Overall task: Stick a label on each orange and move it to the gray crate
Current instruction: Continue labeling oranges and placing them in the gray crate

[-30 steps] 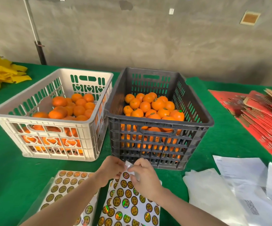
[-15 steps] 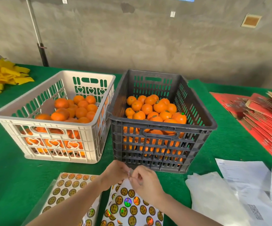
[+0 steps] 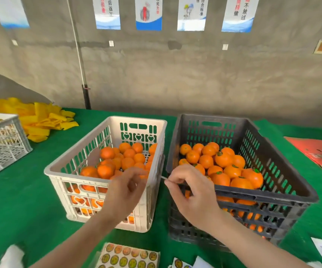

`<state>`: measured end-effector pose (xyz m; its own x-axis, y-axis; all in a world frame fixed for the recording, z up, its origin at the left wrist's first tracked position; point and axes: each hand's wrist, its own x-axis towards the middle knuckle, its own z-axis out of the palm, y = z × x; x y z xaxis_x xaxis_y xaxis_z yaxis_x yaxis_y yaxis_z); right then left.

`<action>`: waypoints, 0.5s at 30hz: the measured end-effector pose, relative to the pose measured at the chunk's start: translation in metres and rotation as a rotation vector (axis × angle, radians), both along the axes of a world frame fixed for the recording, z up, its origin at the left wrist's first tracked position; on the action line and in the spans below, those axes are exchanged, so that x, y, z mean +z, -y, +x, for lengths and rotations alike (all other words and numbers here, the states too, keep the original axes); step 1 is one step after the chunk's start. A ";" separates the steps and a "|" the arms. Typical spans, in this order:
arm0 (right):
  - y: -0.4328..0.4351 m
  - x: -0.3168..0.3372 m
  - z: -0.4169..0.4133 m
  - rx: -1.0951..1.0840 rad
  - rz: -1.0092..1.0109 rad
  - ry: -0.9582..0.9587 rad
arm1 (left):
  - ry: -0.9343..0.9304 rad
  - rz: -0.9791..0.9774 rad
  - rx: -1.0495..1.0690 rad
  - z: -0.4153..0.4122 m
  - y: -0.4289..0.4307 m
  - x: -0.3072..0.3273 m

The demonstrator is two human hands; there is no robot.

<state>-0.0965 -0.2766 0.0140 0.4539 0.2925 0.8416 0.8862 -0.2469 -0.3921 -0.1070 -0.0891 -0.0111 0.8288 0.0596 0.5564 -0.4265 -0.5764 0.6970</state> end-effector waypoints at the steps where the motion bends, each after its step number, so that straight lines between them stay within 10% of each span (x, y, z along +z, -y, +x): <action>1: -0.011 0.006 0.013 -0.020 -0.028 0.019 | -0.011 -0.015 0.024 0.007 -0.011 0.006; 15: -0.133 -0.015 0.156 -0.183 -0.791 -0.273 | -0.417 0.078 0.310 0.135 -0.149 0.007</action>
